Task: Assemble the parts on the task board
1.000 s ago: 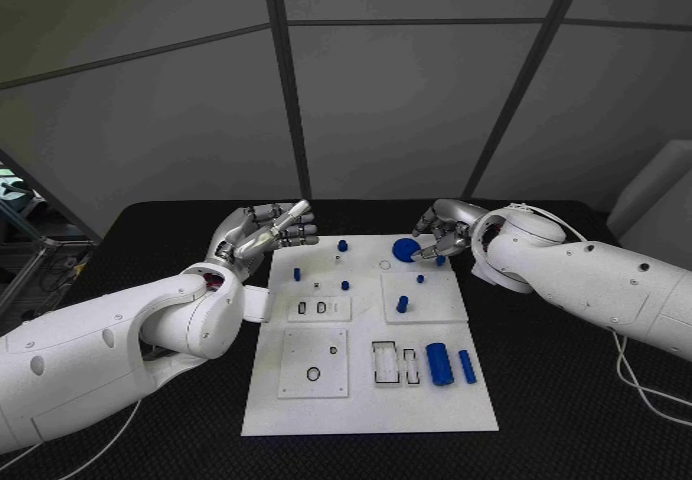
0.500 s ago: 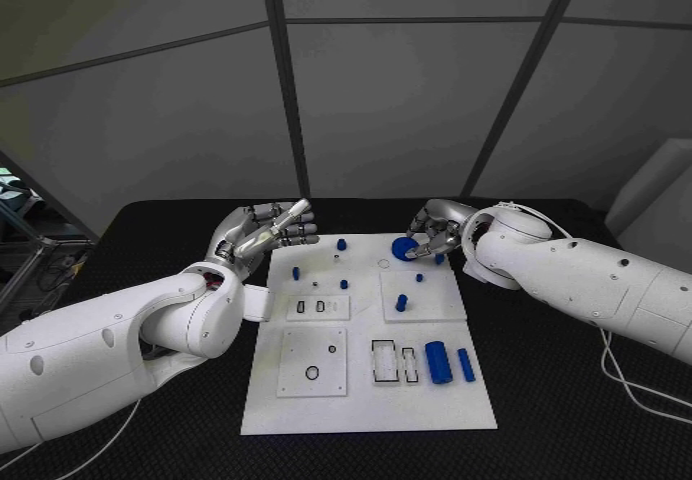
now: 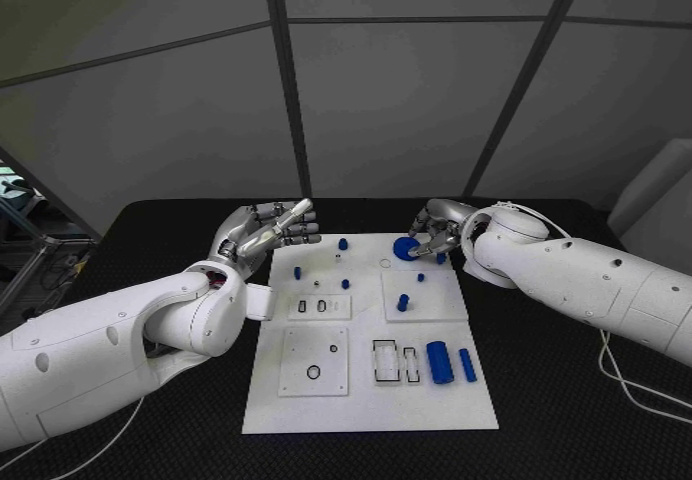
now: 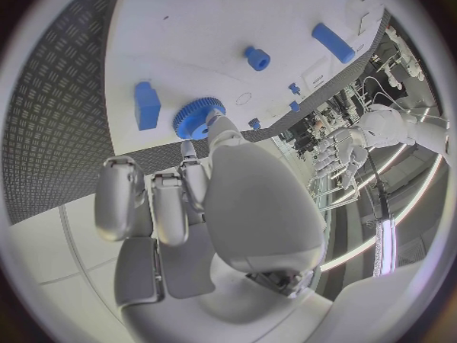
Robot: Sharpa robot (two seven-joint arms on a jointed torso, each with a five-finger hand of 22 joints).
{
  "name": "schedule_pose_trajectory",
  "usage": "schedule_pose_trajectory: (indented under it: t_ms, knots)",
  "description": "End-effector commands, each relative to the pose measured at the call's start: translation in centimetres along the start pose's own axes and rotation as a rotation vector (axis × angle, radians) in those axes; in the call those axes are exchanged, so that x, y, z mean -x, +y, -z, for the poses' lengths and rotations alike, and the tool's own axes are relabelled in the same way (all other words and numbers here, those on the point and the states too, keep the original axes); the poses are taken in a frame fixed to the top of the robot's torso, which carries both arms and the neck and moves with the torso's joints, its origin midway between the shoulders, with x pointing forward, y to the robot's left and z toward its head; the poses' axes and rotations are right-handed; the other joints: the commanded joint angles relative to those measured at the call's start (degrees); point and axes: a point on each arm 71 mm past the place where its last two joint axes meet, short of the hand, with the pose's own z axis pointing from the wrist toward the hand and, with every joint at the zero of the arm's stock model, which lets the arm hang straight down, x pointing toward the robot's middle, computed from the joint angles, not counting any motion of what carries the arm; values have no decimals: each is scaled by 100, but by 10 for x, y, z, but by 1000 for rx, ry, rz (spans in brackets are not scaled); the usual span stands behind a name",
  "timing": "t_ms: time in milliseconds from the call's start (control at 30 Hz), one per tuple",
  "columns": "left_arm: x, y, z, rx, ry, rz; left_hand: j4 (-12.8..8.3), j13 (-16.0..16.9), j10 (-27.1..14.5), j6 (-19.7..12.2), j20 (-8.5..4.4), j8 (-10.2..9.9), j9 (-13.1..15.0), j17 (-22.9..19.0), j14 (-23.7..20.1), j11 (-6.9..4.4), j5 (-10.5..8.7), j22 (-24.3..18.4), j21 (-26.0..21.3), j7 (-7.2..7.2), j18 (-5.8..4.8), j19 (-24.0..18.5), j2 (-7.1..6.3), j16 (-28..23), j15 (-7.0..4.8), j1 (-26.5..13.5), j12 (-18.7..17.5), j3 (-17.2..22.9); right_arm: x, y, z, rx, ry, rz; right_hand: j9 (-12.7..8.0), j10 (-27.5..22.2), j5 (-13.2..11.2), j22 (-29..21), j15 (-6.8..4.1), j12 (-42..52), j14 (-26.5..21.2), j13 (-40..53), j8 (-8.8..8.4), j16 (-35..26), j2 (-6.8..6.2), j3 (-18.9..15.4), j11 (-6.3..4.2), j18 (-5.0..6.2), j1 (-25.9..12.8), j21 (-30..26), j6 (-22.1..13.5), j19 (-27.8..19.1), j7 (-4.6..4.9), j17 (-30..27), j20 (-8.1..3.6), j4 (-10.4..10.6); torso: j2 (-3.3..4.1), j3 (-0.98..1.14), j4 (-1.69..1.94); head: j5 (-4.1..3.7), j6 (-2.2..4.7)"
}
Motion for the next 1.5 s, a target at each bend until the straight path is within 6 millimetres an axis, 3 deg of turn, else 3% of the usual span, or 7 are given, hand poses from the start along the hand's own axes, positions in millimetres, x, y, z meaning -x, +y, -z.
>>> schedule_pose_trajectory:
  t_ms: [33,667,833,1067,1500]
  knots:
    - [-1,-2,-1,-12,14,-1,-10,-6,12,-26,17,-33,-4,-3,7,28,-10,-6,-37,251,-68,26,13,-28,1,19,-24,-7,0,3,-1,7,4,19,7,73,25,31,29,62,471,77,40,22,52,32,-5,-47,19,47,60,51,6,806,0,-29,1,6,-7,-1,-3]
    - [-2,-1,-1,-9,18,1,-18,-5,16,-17,18,-37,-3,-3,7,30,-10,-8,-38,253,-68,29,23,-35,3,29,-27,-3,-1,7,-2,18,13,56,18,287,9,203,21,327,496,455,155,85,187,82,-21,-76,42,140,237,106,-15,953,-2,-162,3,3,2,-9,-35]
    - [-2,-1,-1,-9,18,1,-18,-5,16,-17,18,-37,-3,-3,7,30,-10,-8,-38,253,-68,29,23,-35,3,29,-27,-3,-1,8,-2,22,4,67,11,341,-227,260,4,383,500,546,179,99,293,201,-40,-84,72,173,388,122,-37,984,-12,-230,5,7,-6,-8,-43]
    - [-2,-1,-1,-9,19,2,-21,-4,17,-20,18,-39,-3,-4,7,30,-10,-10,-39,255,-69,29,34,-39,4,36,-30,2,4,14,-1,55,-74,72,23,497,-249,450,-57,530,517,774,236,133,464,412,-107,-118,70,265,725,200,-120,1068,-58,-278,2,9,-4,-14,-46]
    - [0,-1,-1,-6,17,0,-23,-4,18,-25,19,-43,-3,-4,6,31,-10,-11,-41,256,-69,30,44,-42,4,39,-32,5,15,40,14,165,-235,105,21,567,-184,608,-111,588,529,876,179,156,439,550,-152,-148,75,342,866,268,-167,1126,-116,-387,0,11,-9,-27,-17]
